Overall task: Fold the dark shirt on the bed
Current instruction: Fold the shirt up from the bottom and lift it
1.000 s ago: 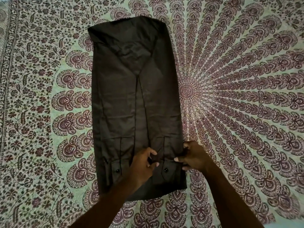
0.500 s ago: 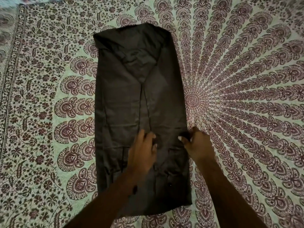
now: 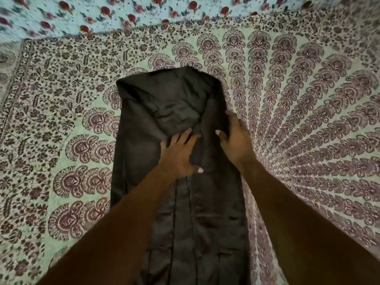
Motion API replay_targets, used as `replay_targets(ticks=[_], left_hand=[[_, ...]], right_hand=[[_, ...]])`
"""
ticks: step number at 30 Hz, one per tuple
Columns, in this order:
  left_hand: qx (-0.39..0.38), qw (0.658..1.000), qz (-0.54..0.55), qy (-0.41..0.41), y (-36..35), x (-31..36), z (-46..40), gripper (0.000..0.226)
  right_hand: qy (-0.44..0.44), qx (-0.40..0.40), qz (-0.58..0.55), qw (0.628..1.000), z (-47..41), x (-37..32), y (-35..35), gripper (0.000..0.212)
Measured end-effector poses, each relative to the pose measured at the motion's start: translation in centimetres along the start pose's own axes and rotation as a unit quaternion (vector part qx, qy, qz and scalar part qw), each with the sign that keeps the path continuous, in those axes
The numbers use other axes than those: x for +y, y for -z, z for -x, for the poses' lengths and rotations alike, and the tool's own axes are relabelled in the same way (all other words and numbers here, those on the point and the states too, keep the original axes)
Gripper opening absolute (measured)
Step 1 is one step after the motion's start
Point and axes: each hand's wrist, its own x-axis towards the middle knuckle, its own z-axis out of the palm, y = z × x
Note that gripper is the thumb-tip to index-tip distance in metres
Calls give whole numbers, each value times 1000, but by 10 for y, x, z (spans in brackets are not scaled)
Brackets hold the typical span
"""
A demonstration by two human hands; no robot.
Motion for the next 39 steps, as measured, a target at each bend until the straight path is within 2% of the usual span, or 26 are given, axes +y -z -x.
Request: replay_targets(ticks=[5, 9, 13, 17, 23, 26, 28, 29, 32, 34, 39], left_hand=[[15, 1000, -10, 11, -1, -15, -15, 133], [20, 1000, 5, 3, -3, -25, -23, 134], [19, 1000, 18, 2, -7, -28, -24, 133], [17, 1000, 25, 0, -7, -30, -26, 133], [9, 1000, 29, -2, -5, -32, -28, 133], [5, 1000, 28, -4, -5, -31, -29, 132], [3, 1000, 27, -3, -3, -30, -29, 132], [0, 1000, 28, -2, -3, -30, -30, 132], [-5, 1000, 29, -1, -2, -31, -30, 132], [-8, 1000, 26, 1, -2, -31, -29, 132], [-15, 1000, 25, 7, -2, -32, -29, 132]], right_hand=[[-21, 46, -60, 997, -88, -20, -5, 60], [-111, 55, -112, 986, -142, -37, -10, 41], [-194, 58, -209, 957, -178, -34, -17, 14], [-239, 64, -331, 911, -193, -32, -19, 19], [-241, 79, -272, 928, -208, -28, -21, 41], [-222, 84, -280, 930, -216, -28, -23, 40], [-211, 75, -270, 937, -220, -30, -24, 29], [-216, 71, -272, 935, -223, -31, -24, 23], [-290, 55, -325, 899, -234, -28, -19, 44], [-302, 44, -334, 892, -239, -26, -20, 53], [-226, 104, -193, 949, -229, -24, -23, 27]])
